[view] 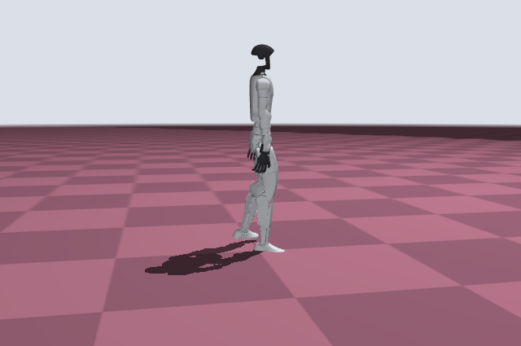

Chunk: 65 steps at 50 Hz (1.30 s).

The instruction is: In place motions

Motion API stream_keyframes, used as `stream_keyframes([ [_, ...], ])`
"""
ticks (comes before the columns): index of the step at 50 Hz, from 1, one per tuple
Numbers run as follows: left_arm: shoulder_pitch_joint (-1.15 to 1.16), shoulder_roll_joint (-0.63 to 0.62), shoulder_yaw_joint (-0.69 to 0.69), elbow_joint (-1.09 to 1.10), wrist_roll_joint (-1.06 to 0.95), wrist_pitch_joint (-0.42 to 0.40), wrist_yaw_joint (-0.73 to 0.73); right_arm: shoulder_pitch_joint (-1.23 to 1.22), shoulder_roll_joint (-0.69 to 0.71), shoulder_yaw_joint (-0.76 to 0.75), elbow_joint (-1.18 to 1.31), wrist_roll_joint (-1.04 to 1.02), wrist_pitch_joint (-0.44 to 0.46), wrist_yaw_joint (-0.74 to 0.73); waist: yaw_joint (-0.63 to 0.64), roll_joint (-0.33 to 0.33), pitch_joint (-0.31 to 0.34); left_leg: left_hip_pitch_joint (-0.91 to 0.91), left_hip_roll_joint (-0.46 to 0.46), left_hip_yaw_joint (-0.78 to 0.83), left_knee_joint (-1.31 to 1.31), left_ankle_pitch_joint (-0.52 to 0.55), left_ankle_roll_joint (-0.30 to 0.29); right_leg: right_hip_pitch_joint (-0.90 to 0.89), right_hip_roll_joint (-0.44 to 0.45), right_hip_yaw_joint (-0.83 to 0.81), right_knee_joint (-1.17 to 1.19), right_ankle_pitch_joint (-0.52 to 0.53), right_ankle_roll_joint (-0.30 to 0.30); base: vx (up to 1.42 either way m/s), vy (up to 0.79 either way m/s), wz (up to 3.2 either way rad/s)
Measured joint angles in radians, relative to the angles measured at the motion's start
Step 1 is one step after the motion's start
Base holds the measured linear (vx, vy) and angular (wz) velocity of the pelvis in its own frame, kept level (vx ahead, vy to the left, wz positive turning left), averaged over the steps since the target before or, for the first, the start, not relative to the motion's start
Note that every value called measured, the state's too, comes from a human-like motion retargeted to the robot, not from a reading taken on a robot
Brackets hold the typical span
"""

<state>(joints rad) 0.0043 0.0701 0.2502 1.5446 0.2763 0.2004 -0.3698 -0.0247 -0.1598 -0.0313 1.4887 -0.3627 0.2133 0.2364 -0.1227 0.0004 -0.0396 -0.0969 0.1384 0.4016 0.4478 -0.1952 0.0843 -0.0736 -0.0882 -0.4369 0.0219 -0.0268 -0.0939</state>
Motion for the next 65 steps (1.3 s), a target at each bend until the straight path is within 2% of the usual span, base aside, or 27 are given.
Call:
stream_keyframes([
  [2,0.006,0.003,-0.003,0.015,0.011,0.002,0.005,0.005,-0.005,-0.013,0.034,0.018,0.007,0.0,-0.005,0.033,0.0,0.018,-0.014,0.002,-0.153,0.05,-0.043,0.008,0.037,0.01,-0.003,-0.004,0.001,0.13,0.07,-0.48],
  [3,0.011,0.002,-0.004,0.022,0.013,0.004,0.006,0.009,-0.01,-0.02,0.053,0.023,0.011,-0.002,-0.012,0.045,-0.004,0.02,-0.027,0.001,-0.211,0.085,-0.015,0.013,0.047,0.014,-0.005,-0.007,0.003,0.17,0.08,0.07],
  [5,0.019,-0.001,-0.006,0.039,0.015,0.008,0.001,0.023,-0.02,-0.039,0.095,0.03,0.021,-0.01,-0.069,0.079,-0.033,0.016,-0.043,-0.052,-0.241,0.058,-0.046,0.005,0.058,-0.024,-0.006,-0.014,0.008,0.16,0.09,0.81],
  [6,0.015,-0.003,-0.003,0.045,0.016,0.013,-0.005,0.028,-0.022,-0.046,0.112,0.038,0.026,-0.016,-0.083,0.085,-0.043,0.034,0.0,0.077,-0.246,0.047,-0.055,-0.006,0.052,-0.034,-0.004,-0.016,0.011,0.06,0.11,0.7],
  [7,0.009,-0.003,0.0,0.049,0.017,0.018,-0.01,0.031,-0.024,-0.052,0.129,0.049,0.029,-0.023,-0.087,0.089,-0.046,0.039,0.017,0.12,-0.252,0.048,-0.062,-0.013,0.05,-0.035,-0.002,-0.016,0.014,-0.01,0.13,-0.03],
  [8,-0.001,-0.002,0.004,0.05,0.015,0.021,-0.012,0.032,-0.025,-0.056,0.148,0.067,0.028,-0.031,-0.072,0.09,-0.031,0.02,-0.019,-0.005,-0.259,0.069,-0.065,-0.01,0.057,-0.018,-0.002,-0.015,0.014,-0.02,0.13,-0.16],
  [10,-0.015,0.001,-0.001,0.037,0.008,0.02,-0.016,0.036,-0.033,-0.059,0.186,0.104,0.025,-0.038,-0.081,0.082,-0.015,0.031,-0.015,0.045,-0.25,0.058,-0.063,-0.003,0.042,-0.035,0.001,-0.02,0.02,0.01,0.11,0.17],
  [15,0.009,0.006,-0.022,-0.022,0.023,0.012,-0.029,0.087,-0.04,-0.049,0.211,0.092,0.058,-0.043,-0.024,0.063,-0.021,0.031,-0.046,0.018,-0.233,0.046,-0.046,0.012,0.021,-0.025,0.01,-0.031,0.034,0.13,0.11,-0.11],
  [21,0.031,-0.004,0.015,-0.016,0.003,0.011,-0.037,0.064,-0.037,-0.023,0.201,0.057,0.042,-0.055,-0.014,0.085,-0.021,0.036,-0.07,-0.025,-0.275,0.036,-0.03,0.008,0.025,-0.02,0.037,-0.049,0.042,0.04,0.17,-0.01],
  [26,0.044,-0.003,0.037,0.005,0.01,0.015,-0.038,0.037,-0.027,-0.016,0.129,0.062,0.026,-0.034,-0.006,0.109,-0.023,0.002,-0.059,-0.08,-0.282,0.031,-0.038,-0.014,0.036,-0.024,0.104,-0.095,0.043,0.03,0.1,0.34],
  [30,0.042,0.012,0.041,0.018,0.019,0.027,-0.051,0.025,-0.014,-0.009,0.06,0.076,0.013,-0.02,-0.024,0.122,-0.012,-0.032,-0.046,-0.158,-0.273,0.041,-0.048,-0.021,0.05,-0.025,0.161,-0.116,0.016,-0.03,0.03,1.12],
  [32,0.043,0.019,0.053,0.015,0.023,0.032,-0.051,0.022,-0.009,0.0,0.031,0.077,0.005,-0.014,-0.031,0.123,-0.01,-0.05,-0.042,-0.195,-0.269,0.05,-0.057,-0.036,0.063,0.056,0.182,-0.104,-0.012,-0.04,-0.02,1.43],
  [34,0.044,0.022,0.064,0.009,0.013,0.031,-0.044,0.02,-0.007,0.004,0.008,0.069,-0.002,-0.01,-0.043,0.12,-0.006,-0.068,-0.05,-0.246,-0.27,0.064,-0.066,-0.064,0.097,0.237,0.205,-0.09,-0.016,-0.05,-0.04,1.74],
  [36,0.044,0.023,0.073,0.004,-0.005,0.029,-0.039,0.019,-0.008,0.005,-0.011,0.052,-0.007,-0.007,-0.056,0.118,-0.006,-0.09,-0.062,-0.299,-0.271,0.079,-0.076,-0.087,0.126,0.406,0.216,-0.073,0.009,-0.04,-0.05,1.96],
  [38,0.042,0.022,0.08,0.0,-0.025,0.028,-0.04,0.018,-0.011,0.005,-0.024,0.037,-0.012,-0.007,-0.068,0.123,-0.009,-0.119,-0.069,-0.342,-0.274,0.095,-0.088,-0.097,0.144,0.501,0.207,-0.063,0.045,-0.05,-0.05,2.03],
  [40,0.035,0.022,0.083,-0.006,-0.041,0.028,-0.045,0.014,-0.018,0.006,-0.028,0.037,-0.017,-0.007,-0.063,0.134,-0.004,-0.144,-0.067,-0.373,-0.28,0.12,-0.1,-0.095,0.142,0.446,0.186,-0.072,0.036,-0.14,-0.02,1.78],
  [42,0.02,0.021,0.085,-0.019,-0.049,0.027,-0.05,0.0,-0.025,0.007,-0.022,0.049,-0.018,0.001,-0.03,0.113,0.023,-0.148,-0.086,-0.372,-0.291,0.141,-0.096,-0.062,0.096,0.301,0.138,-0.058,0.018,-0.26,0.01,1.26],
  [45,0.008,0.016,0.08,-0.044,-0.056,0.018,-0.045,-0.017,-0.04,0.009,-0.004,0.061,-0.017,0.017,0.049,0.082,0.068,-0.154,-0.108,-0.348,-0.306,0.151,-0.081,-0.028,0.075,0.241,0.1,-0.045,0.021,-0.32,0.02,1.06],
  [47,0.005,0.008,0.077,-0.05,-0.056,0.009,-0.039,-0.018,-0.053,0.011,0.004,0.05,-0.016,0.023,0.078,0.073,0.073,-0.167,-0.092,-0.269,-0.315,0.108,-0.069,-0.026,0.043,0.173,0.086,-0.038,0.031,-0.28,0.04,1.7],
  [48,0.007,0.003,0.078,-0.052,-0.056,0.005,-0.036,-0.016,-0.058,0.014,0.007,0.041,-0.015,0.017,0.093,0.069,0.07,-0.168,-0.067,-0.177,-0.321,0.079,-0.074,-0.026,0.032,0.139,0.08,-0.04,0.031,-0.28,0.06,1.96],
  [51,0.011,-0.009,0.086,-0.052,-0.064,-0.009,-0.025,-0.011,-0.067,0.017,0.017,0.02,-0.012,-0.006,0.094,0.072,0.062,-0.144,0.019,0.153,-0.337,0.025,-0.16,-0.017,0.012,-0.011,0.062,-0.053,0.03,-0.3,0.09,2.53],
  [53,0.013,-0.012,0.091,-0.049,-0.079,-0.017,-0.009,-0.005,-0.072,0.019,0.024,0.018,-0.013,-0.011,0.082,0.079,0.059,-0.098,0.065,0.408,-0.346,0.034,-0.233,-0.004,-0.004,-0.13,0.061,-0.072,0.037,-0.3,0.11,3.08],
  [55,0.015,-0.012,0.095,-0.047,-0.092,-0.025,0.016,0.007,-0.076,0.016,0.032,0.023,-0.016,-0.005,0.074,0.081,0.058,-0.05,0.084,0.586,-0.345,0.057,-0.268,0.012,-0.023,-0.236,0.068,-0.096,0.045,-0.27,0.13,3.2],
  [57,0.019,-0.007,0.097,-0.044,-0.096,-0.031,0.037,0.023,-0.076,0.008,0.044,0.026,-0.016,0.001,0.081,0.079,0.053,-0.017,0.085,0.632,-0.339,0.078,-0.272,0.034,-0.035,-0.323,0.073,-0.121,0.054,-0.23,0.15,3.13],
  [61,0.026,0.022,0.1,-0.031,-0.097,-0.033,0.061,0.055,-0.071,-0.008,0.072,0.018,-0.01,-0.001,0.124,0.05,0.036,0.028,0.092,0.622,-0.299,0.1,-0.247,0.084,-0.061,-0.478,0.064,-0.15,0.086,-0.2,0.17,2.93],
  [65,0.029,0.059,0.135,-0.008,-0.111,-0.016,0.075,0.084,-0.058,-0.028,0.083,0.002,-0.007,-0.011,0.125,0.012,-0.008,0.084,0.085,0.76,-0.273,0.117,-0.235,0.129,-0.07,-0.66,0.033,-0.161,0.132,-0.08,0.13,3.28],
])
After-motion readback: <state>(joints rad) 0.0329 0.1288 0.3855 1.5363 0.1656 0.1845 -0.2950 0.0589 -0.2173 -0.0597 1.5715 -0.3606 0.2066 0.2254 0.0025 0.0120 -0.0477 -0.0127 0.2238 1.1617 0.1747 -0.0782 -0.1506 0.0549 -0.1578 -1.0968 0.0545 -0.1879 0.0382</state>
